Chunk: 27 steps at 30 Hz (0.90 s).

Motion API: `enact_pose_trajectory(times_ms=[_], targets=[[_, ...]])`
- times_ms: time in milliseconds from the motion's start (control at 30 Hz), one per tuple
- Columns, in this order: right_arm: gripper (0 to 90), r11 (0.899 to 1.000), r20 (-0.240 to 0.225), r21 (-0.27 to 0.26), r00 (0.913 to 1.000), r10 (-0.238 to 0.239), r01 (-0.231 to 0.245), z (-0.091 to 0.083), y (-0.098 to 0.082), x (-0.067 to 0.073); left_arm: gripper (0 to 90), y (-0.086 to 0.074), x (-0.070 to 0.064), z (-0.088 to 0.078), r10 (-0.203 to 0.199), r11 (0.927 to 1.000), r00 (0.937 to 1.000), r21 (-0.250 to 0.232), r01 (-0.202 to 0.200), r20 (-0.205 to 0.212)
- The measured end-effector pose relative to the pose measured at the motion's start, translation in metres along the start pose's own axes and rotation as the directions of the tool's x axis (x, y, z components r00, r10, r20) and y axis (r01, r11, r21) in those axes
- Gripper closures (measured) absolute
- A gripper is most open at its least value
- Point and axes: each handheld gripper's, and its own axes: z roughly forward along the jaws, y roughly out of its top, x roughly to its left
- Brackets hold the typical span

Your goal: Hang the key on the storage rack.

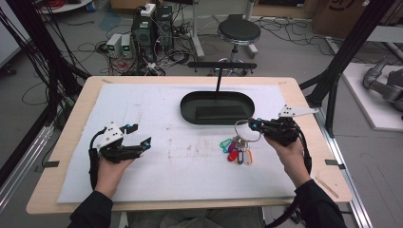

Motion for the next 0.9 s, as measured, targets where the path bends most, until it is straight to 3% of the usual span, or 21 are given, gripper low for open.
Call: enact_pose_trajectory(times_ms=[333,900], targets=[[87.7,0.999,-0.035,-0.035,0.9988,-0.033,0.032,-0.009,0.022,-0.008,26.0,0.000,-0.001,0.002,0.005,1.0000,0.9999,0.003,-0.005,0.009],[87.7,0.990,0.021,-0.105,0.9957,-0.090,0.092,-0.023,0.077,-0.033,26.0,0.000,0.000,0.000,0.009,0.9999,0.9998,-0.004,-0.009,0.019]])
